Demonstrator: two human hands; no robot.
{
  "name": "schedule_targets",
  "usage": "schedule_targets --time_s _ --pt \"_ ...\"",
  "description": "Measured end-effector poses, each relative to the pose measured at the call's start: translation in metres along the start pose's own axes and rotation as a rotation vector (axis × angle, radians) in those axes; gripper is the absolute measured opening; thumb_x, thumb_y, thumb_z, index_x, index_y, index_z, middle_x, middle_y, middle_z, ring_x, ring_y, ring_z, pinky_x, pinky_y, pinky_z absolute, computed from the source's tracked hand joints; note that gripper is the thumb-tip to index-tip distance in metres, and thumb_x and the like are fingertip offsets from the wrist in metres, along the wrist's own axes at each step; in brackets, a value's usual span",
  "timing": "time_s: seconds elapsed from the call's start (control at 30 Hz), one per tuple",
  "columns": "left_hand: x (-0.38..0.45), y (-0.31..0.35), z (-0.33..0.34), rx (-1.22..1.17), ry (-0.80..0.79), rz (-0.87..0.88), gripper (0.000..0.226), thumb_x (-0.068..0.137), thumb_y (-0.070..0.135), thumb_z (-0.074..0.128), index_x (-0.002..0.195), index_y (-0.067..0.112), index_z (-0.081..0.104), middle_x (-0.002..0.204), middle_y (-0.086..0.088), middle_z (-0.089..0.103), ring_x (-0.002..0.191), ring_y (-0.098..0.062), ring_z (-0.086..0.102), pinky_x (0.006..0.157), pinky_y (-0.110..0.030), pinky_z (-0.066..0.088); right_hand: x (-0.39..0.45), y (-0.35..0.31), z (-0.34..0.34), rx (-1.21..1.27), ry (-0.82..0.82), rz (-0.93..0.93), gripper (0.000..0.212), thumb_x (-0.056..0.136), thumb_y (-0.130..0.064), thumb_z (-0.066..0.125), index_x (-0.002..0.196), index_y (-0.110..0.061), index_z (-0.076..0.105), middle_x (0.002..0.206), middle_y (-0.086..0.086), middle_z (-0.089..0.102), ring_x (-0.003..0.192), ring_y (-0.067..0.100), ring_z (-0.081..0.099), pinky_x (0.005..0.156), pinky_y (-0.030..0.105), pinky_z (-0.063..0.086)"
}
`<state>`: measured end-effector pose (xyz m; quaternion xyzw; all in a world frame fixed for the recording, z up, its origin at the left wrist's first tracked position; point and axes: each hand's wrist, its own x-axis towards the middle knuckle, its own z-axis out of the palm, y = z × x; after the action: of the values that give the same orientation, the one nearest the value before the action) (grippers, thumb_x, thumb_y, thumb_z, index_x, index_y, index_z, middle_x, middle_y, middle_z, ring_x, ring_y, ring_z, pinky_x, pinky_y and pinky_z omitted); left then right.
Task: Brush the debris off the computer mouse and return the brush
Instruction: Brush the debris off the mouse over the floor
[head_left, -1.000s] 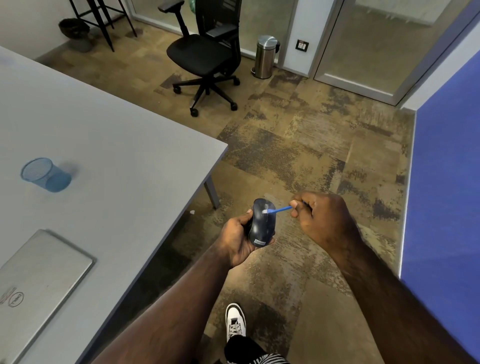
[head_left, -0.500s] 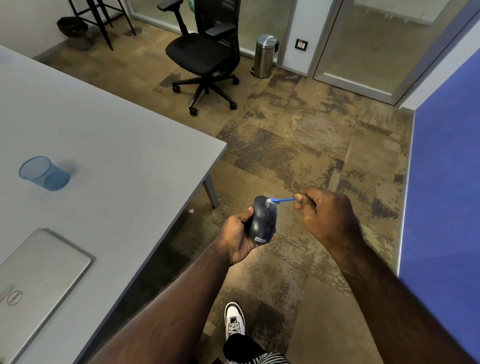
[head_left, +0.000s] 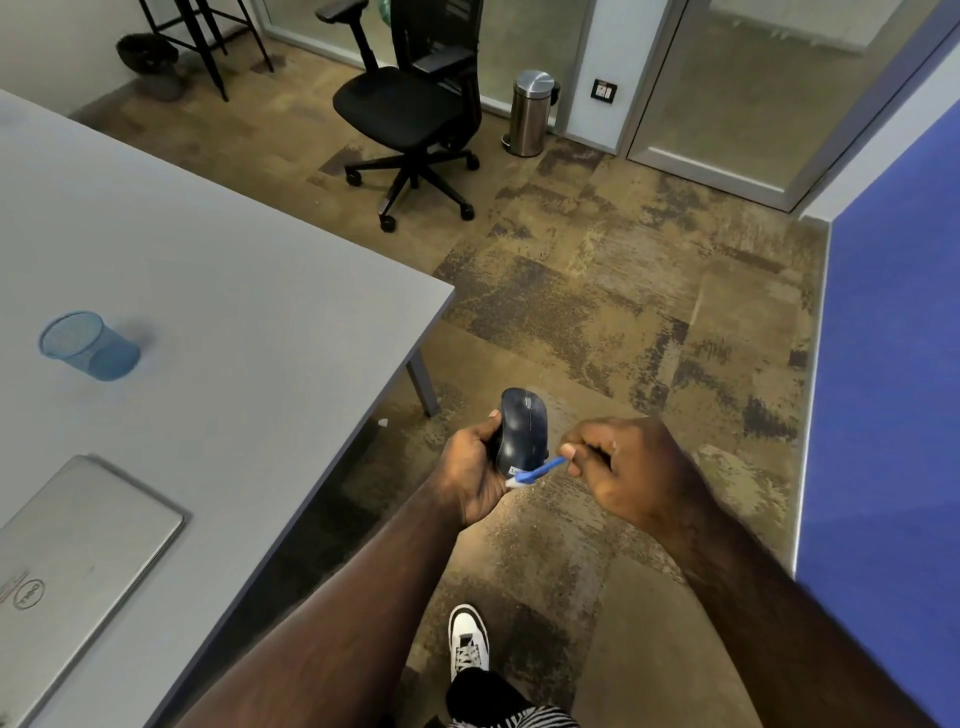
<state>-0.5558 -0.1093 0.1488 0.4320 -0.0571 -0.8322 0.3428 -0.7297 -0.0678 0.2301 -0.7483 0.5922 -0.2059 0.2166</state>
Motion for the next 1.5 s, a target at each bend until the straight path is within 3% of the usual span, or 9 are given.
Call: schedule_targets --time_s 0.17,0.27,0.33,0.4,0.57,0.7,0.77,1.33,1.5 --pt "0.0 0.001 0.0 -0.039 -0.01 -0.007 0.05 0.102 0.035 0.03 0.132 0.001 0.05 0.124 -0.024 0.058 0.092 -0.035 0.063 0.075 -0.044 0.056 -0.001 0.007 0.002 0.049 0.13 0.025 0.012 0.089 -0.017 0.062 0.091 -0.018 0.074 0.073 -0.009 0.071 0.062 0.002 0.065 0.054 0.026 0.056" --pt "0.001 0.002 -0.002 -0.12 -0.013 -0.012 0.05 0.102 0.033 0.03 0.135 -0.001 0.047 0.129 -0.025 0.054 0.096 -0.036 0.061 0.079 -0.046 0.055 -0.005 0.009 0.004 -0.026 0.069 -0.004 0.013 0.087 -0.017 0.062 0.091 -0.018 0.074 0.073 -0.009 0.07 0.058 -0.009 0.053 0.05 0.013 0.043" --pt "0.001 0.003 -0.002 -0.151 -0.019 -0.013 0.049 0.102 0.033 0.031 0.135 0.001 0.047 0.13 -0.023 0.054 0.096 -0.036 0.062 0.075 -0.047 0.057 -0.006 0.011 0.003 -0.035 0.169 0.042 0.012 0.088 -0.013 0.062 0.089 -0.016 0.074 0.071 -0.008 0.069 0.056 -0.012 0.048 0.05 0.009 0.035" --pt "0.001 0.004 -0.003 -0.176 -0.025 -0.01 0.047 0.102 0.033 0.031 0.132 0.002 0.049 0.13 -0.023 0.055 0.097 -0.038 0.062 0.072 -0.048 0.057 -0.007 0.011 0.001 -0.014 0.252 0.07 0.011 0.089 -0.011 0.063 0.091 -0.014 0.073 0.072 -0.006 0.07 0.056 -0.004 0.053 0.05 0.01 0.037" --pt "-0.002 0.007 -0.005 -0.203 -0.041 -0.023 0.049 0.102 0.036 0.03 0.128 0.0 0.051 0.121 -0.025 0.059 0.094 -0.037 0.062 0.075 -0.046 0.057 -0.013 0.004 0.004 -0.01 0.104 -0.026 0.014 0.089 -0.018 0.057 0.089 -0.018 0.072 0.073 -0.009 0.069 0.062 0.008 0.061 0.053 0.022 0.05" --pt "-0.005 0.006 -0.003 -0.179 -0.07 -0.044 0.047 0.101 0.035 0.029 0.119 0.0 0.056 0.107 -0.025 0.067 0.091 -0.038 0.063 0.073 -0.048 0.057 -0.006 0.012 0.001 0.029 0.297 0.138 0.015 0.092 -0.013 0.058 0.095 -0.013 0.072 0.076 -0.005 0.074 0.067 0.009 0.069 0.055 0.024 0.055" --pt "-0.006 0.007 -0.003 -0.172 -0.087 -0.056 0.05 0.101 0.036 0.029 0.119 -0.002 0.056 0.103 -0.027 0.067 0.088 -0.039 0.062 0.072 -0.046 0.058 -0.005 0.01 0.001 0.063 0.28 0.105 0.014 0.091 -0.011 0.058 0.094 -0.013 0.072 0.076 -0.006 0.074 0.067 0.01 0.07 0.056 0.03 0.058" --pt "-0.002 0.003 -0.012 -0.094 -0.146 -0.117 0.058 0.1 0.038 0.027 0.136 -0.002 0.048 0.12 -0.027 0.06 0.089 -0.04 0.067 0.076 -0.045 0.058 0.022 0.014 -0.005 0.007 0.291 0.135 0.013 0.092 -0.014 0.059 0.094 -0.013 0.072 0.074 0.001 0.074 0.062 0.009 0.064 0.054 0.015 0.046" --pt "0.0 0.003 -0.012 -0.078 -0.143 -0.11 0.058 0.1 0.038 0.028 0.138 -0.002 0.046 0.121 -0.028 0.059 0.087 -0.039 0.068 0.073 -0.045 0.059 0.023 0.013 -0.005 0.018 0.216 0.074 0.013 0.091 -0.018 0.058 0.089 -0.016 0.07 0.072 -0.001 0.072 0.064 0.015 0.068 0.056 0.036 0.058"
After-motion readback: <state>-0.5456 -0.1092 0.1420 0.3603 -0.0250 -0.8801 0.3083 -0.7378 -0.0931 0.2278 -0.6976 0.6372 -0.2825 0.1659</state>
